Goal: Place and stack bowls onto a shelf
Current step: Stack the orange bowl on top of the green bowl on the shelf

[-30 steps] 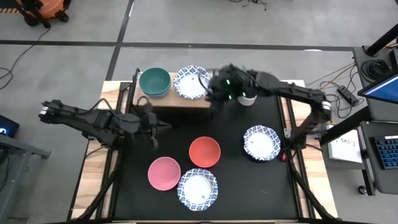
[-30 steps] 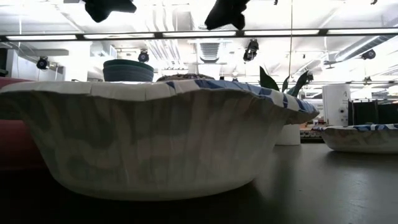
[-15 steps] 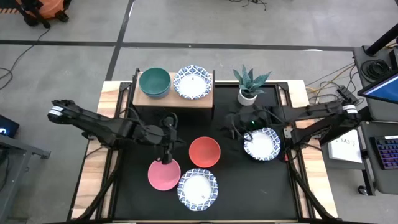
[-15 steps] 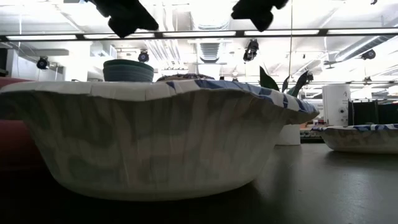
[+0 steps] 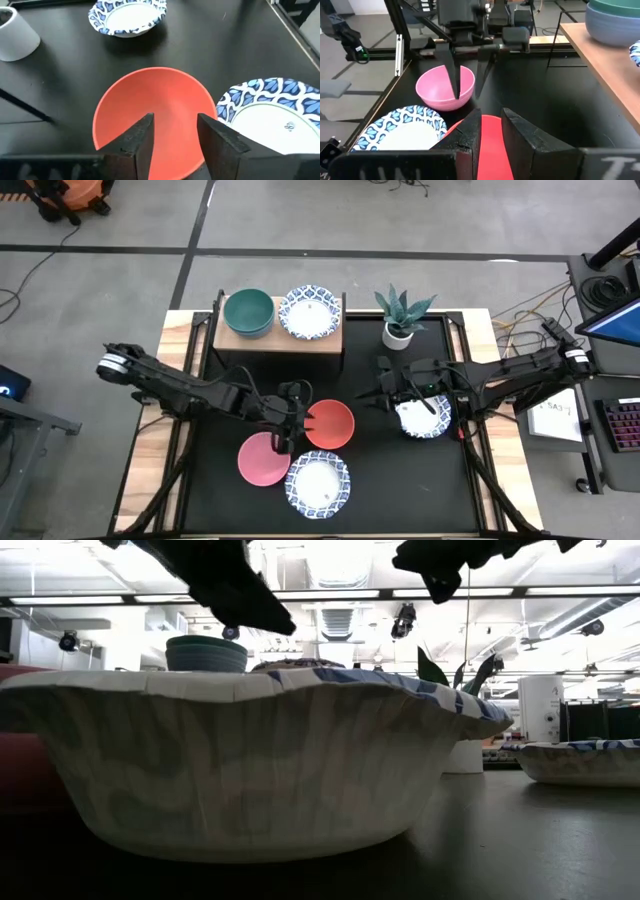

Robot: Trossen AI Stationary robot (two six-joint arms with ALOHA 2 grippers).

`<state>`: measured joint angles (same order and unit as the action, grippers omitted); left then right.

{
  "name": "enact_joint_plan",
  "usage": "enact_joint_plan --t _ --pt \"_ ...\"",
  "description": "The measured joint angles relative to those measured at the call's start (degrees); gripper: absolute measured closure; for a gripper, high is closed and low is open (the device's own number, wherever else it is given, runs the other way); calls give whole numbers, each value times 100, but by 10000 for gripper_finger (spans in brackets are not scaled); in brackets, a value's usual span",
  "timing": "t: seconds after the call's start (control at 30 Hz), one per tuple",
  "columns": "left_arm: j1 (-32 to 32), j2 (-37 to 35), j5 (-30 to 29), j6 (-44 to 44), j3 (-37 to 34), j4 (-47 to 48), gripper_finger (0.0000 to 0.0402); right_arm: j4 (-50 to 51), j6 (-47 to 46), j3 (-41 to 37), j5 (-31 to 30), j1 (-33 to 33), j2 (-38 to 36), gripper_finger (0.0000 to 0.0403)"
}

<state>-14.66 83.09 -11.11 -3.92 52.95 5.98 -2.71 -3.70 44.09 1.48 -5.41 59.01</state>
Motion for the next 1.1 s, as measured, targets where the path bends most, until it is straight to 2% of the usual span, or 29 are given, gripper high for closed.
enact_joint_plan --t 0.1,0.27,0.43,0.57,0.77,1.1 --pt "-4 297 15 222 287 120 263 -50 6 -49 0 0 -25 339" --pt "-4 795 36 675 1115 1231 266 -111 31 -52 0 0 -5 337" --pt "-2 1228 425 1307 1818 2544 275 -104 55 -53 4 0 -1 339" --pt "2 1496 878 1752 2225 3179 280 -102 66 -54 7 0 -1 337" --pt "65 1826 1352 2019 2311 3261 281 -104 33 -65 24 0 -1 339" --pt "409 2102 1961 1992 2235 3022 281 -98 -26 -76 22 0 -1 338"
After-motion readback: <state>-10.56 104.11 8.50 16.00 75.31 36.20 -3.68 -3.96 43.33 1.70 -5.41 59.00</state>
